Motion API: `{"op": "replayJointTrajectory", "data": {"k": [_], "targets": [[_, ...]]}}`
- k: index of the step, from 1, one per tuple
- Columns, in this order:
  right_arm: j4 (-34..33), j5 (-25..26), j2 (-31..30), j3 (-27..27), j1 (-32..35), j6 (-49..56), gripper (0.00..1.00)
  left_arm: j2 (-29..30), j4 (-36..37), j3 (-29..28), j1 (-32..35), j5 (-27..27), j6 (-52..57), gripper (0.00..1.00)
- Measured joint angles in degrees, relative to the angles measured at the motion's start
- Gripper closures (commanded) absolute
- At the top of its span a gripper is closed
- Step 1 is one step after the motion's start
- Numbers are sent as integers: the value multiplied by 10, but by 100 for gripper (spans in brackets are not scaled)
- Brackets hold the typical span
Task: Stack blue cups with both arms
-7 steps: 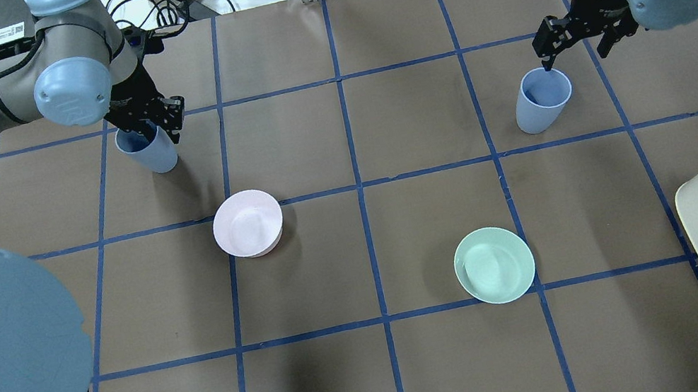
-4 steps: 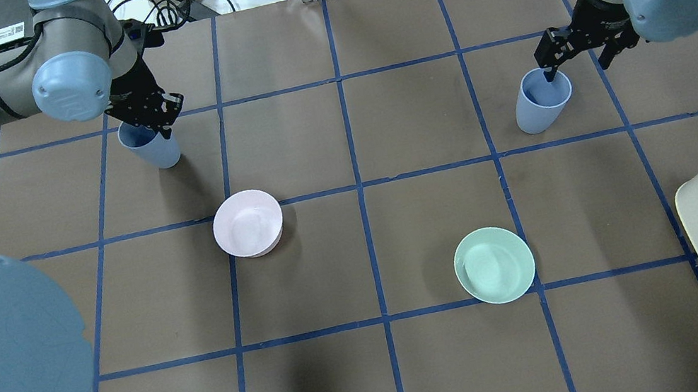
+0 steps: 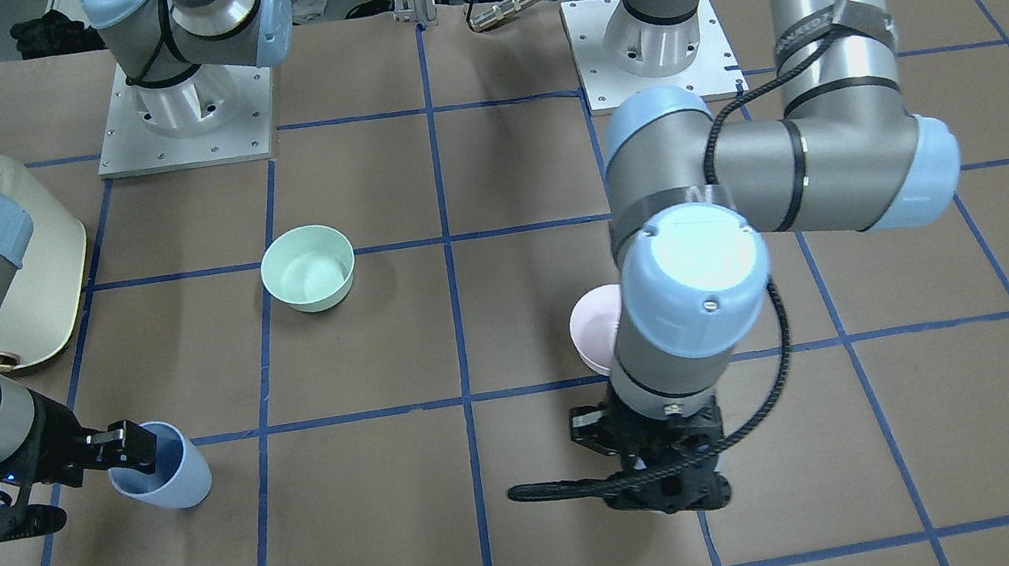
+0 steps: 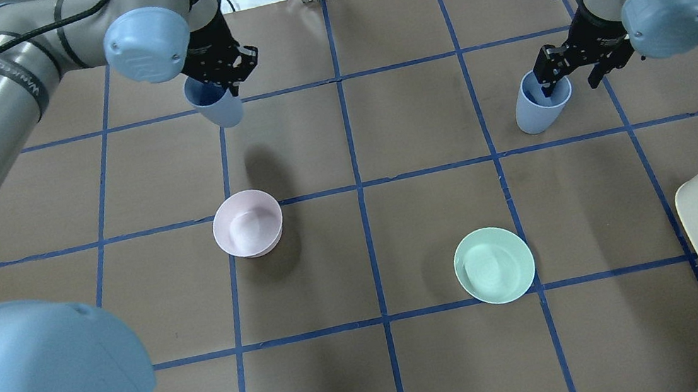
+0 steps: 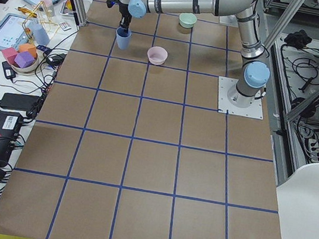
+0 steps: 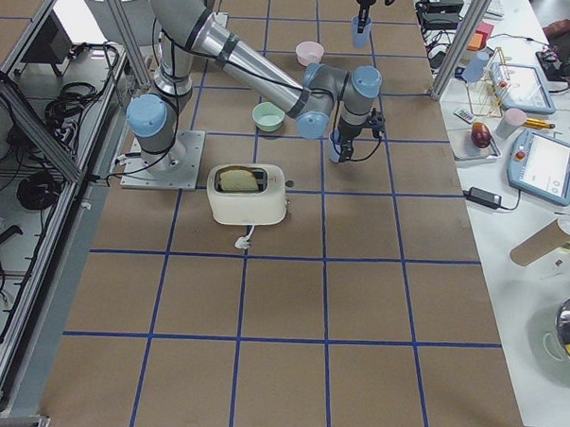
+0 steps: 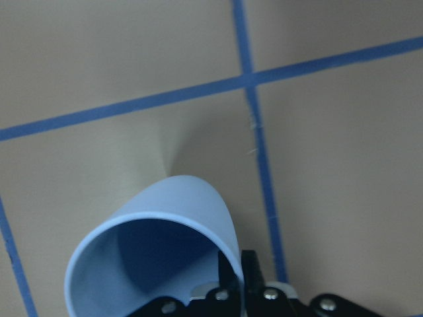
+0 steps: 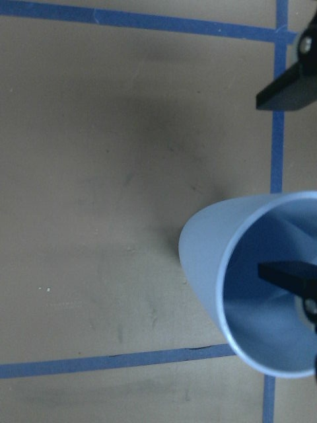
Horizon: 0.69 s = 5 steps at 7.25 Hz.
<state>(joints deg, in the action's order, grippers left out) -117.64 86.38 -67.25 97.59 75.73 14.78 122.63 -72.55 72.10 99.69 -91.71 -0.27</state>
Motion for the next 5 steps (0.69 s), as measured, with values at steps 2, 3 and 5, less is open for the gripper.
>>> {"op": "replayJointTrajectory", "data": {"k": [2,3,5], "targets": [[0,-5,-1,0,0,2,67,7,-8,3,64,27,-36,100],[0,-4,-1,0,0,4,70,11,-8,17,90,33,-42,100],[0,0,-2,0,0,9,74,15,-1,54,122,39,-44,100]]}}
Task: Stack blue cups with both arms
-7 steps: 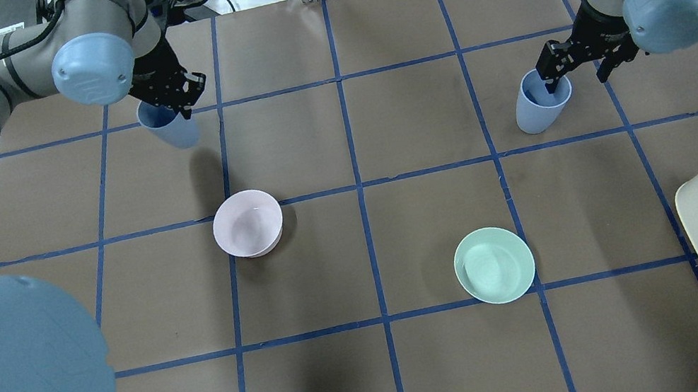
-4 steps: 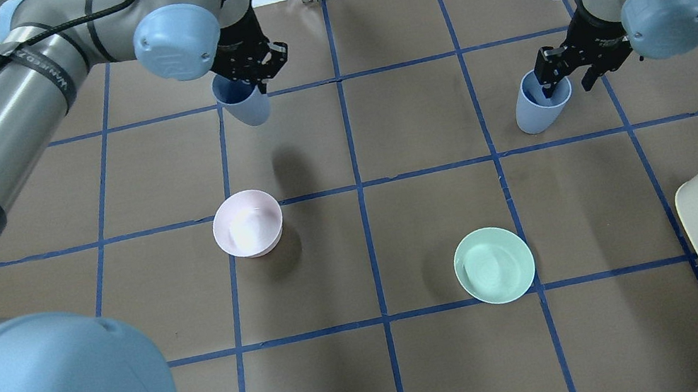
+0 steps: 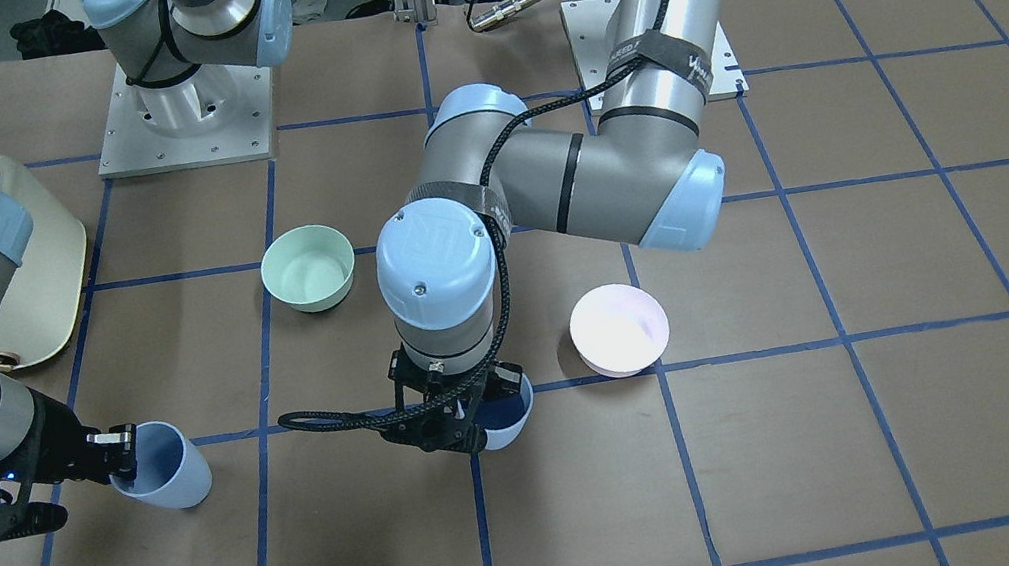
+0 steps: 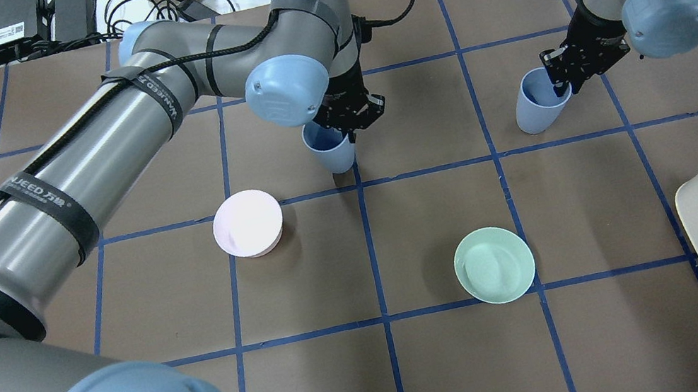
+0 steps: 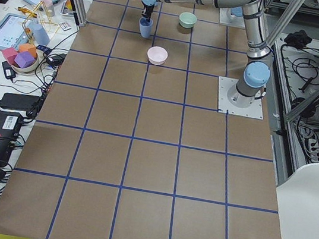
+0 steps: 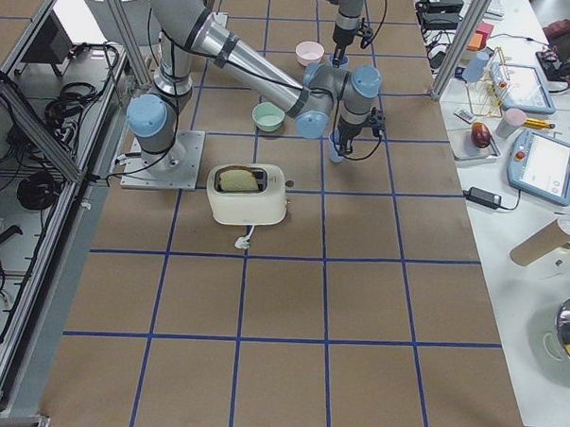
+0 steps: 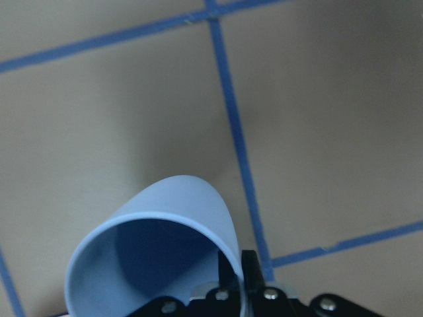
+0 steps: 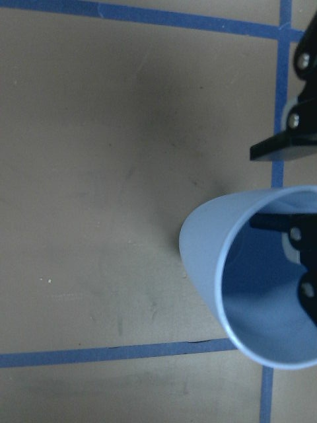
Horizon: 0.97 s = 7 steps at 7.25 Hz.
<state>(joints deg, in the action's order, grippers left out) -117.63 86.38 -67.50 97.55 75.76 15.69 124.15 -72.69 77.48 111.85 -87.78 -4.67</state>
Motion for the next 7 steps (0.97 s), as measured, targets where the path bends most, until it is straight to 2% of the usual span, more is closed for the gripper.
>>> {"op": "replayJointTrajectory", "data": {"k": [1,2,3,4,5,7], "targets": [[0,0,0,-2,0,0,75,2,1,11,7,13,4,100],[0,-1,-1,-5,1,-1,81,2,1,14,9,30,8,100],[1,-1,-3,-7,1,-2,90,2,1,15,11,40,10,1],[2,-1,-5,-8,2,-3,97,1,1,16,12,44,9,0],[4,0,-6,-8,2,-5,100,2,0,18,12,45,7,0],[6,0,-11,-10,2,-7,100,-7,-2,13,7,44,5,0]]}}
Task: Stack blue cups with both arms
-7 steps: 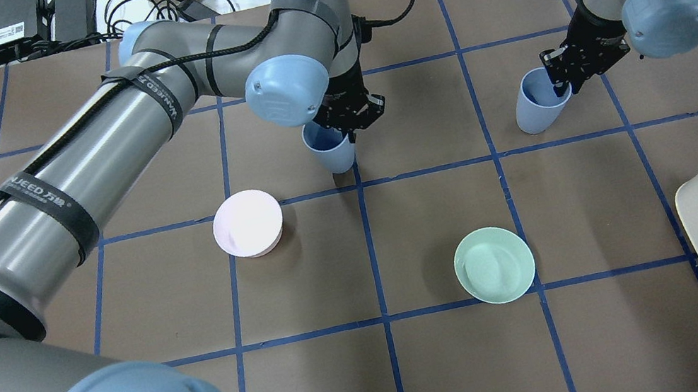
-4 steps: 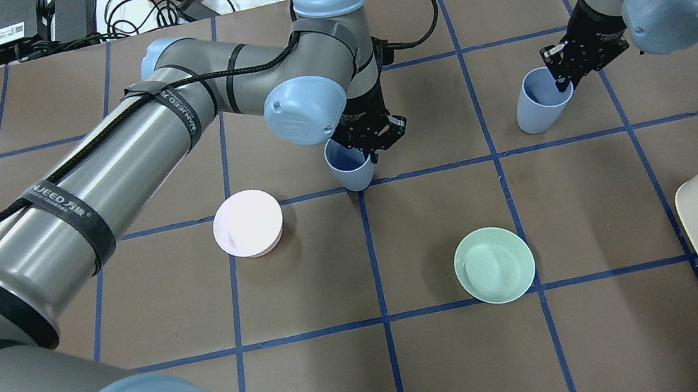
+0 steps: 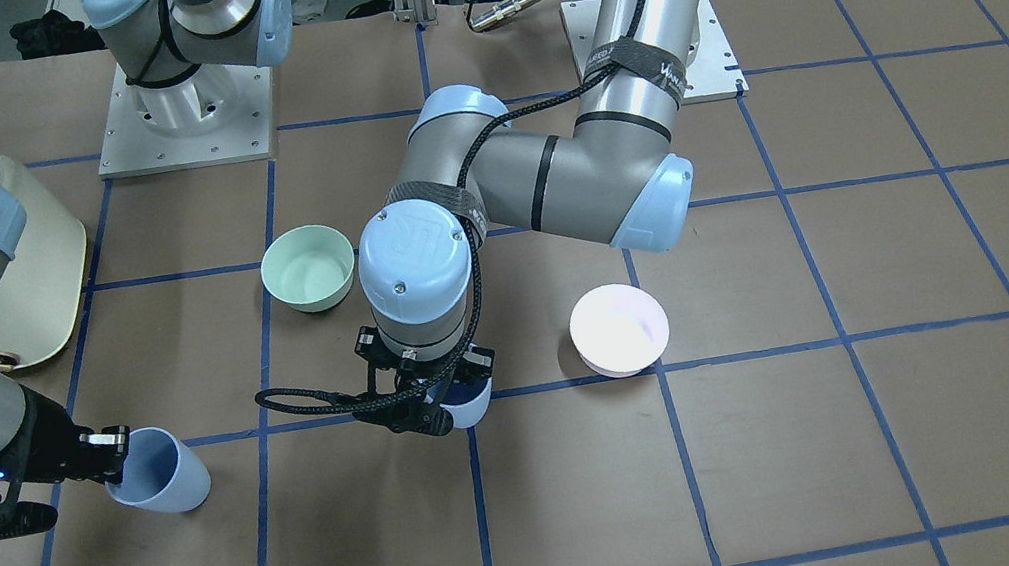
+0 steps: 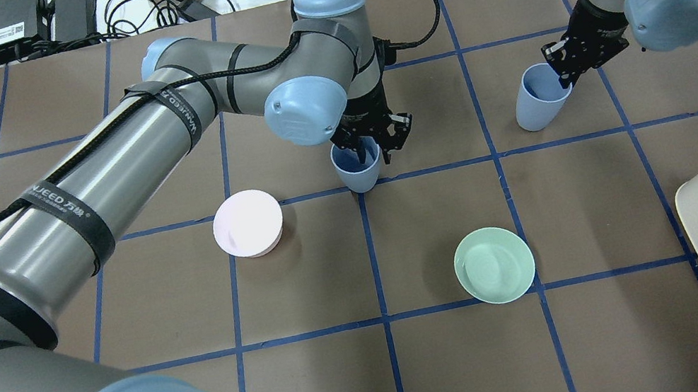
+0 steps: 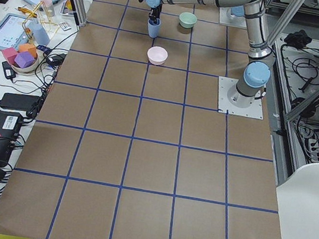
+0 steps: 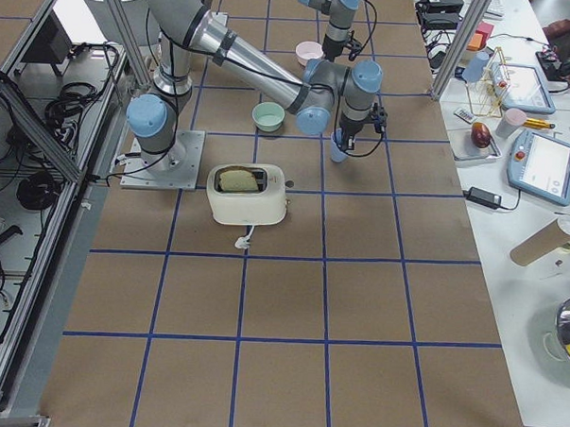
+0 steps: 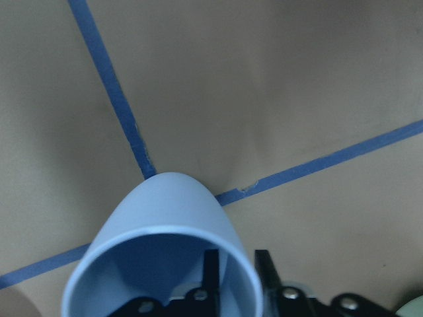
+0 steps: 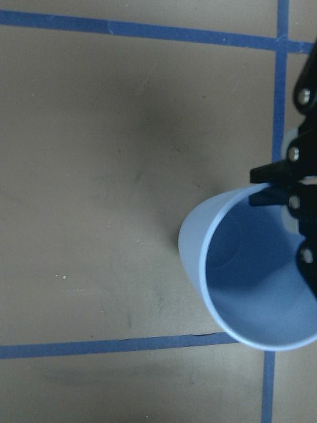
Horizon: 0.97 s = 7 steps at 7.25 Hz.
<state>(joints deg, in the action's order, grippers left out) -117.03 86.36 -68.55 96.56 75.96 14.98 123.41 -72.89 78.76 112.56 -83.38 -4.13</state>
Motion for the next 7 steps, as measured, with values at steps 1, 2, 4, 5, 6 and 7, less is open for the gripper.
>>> {"op": "replayJointTrajectory", "data": {"k": [1,2,4,5,6,7], "targets": [[8,0,-9,-4,1,-1,100,-15,-13,-9,-13,3,-1,0],[26,0,-21,-10,2,-3,100,-35,-48,-27,-32,8,-1,0],[65,-2,-46,-27,23,-48,100,-89,-168,-94,-59,-20,-1,0],[81,0,-62,-33,55,-88,100,-122,-238,-121,-81,-33,-1,0],[96,2,-77,-36,88,-136,100,-158,-303,-132,-109,-40,0,0],[107,3,-91,-37,126,-196,100,-192,-348,-122,-131,-52,0,0]]}}
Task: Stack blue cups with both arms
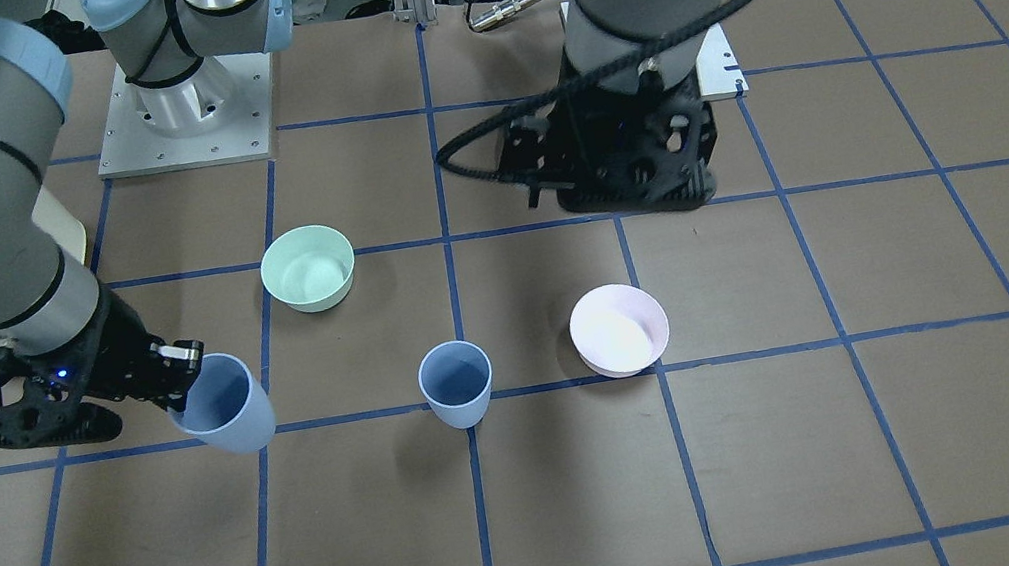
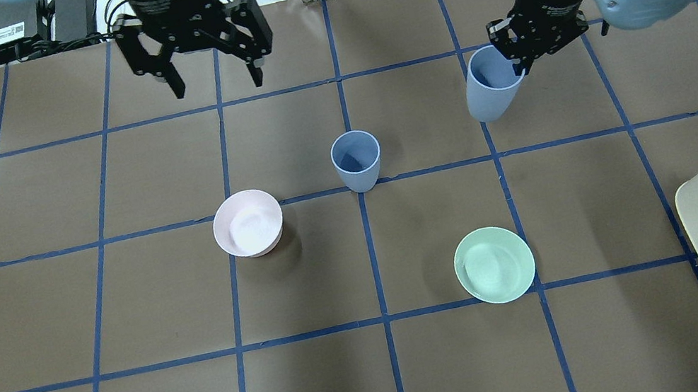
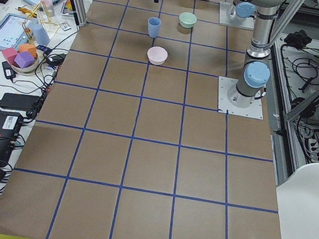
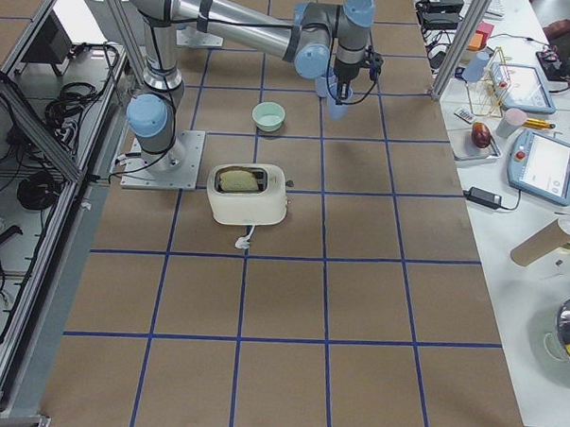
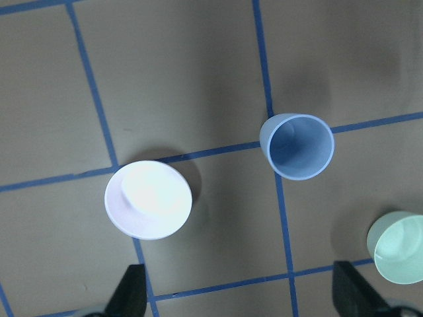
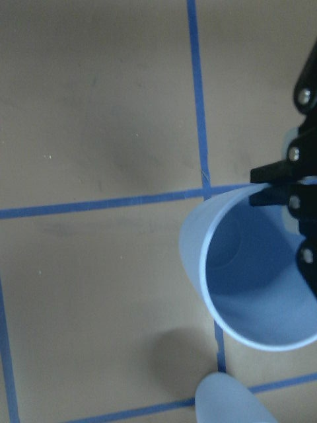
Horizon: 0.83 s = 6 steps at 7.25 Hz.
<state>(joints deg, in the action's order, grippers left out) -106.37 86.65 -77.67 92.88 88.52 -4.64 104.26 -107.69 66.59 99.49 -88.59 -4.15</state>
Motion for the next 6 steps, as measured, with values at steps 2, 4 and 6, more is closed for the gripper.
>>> {"op": "replayJointTrajectory", "data": {"k": [2,4,6], "targets": [[8,2,-10,-8,84,-125,100,-56,29,78,-31,-41,-2,0],[10,0,-8,-28,135,-213,100,-96,210,182,-42,-50,6,0],[13,-5,2,-46,152,-252,100,-113,316,226,-61,-29,45,0]]}}
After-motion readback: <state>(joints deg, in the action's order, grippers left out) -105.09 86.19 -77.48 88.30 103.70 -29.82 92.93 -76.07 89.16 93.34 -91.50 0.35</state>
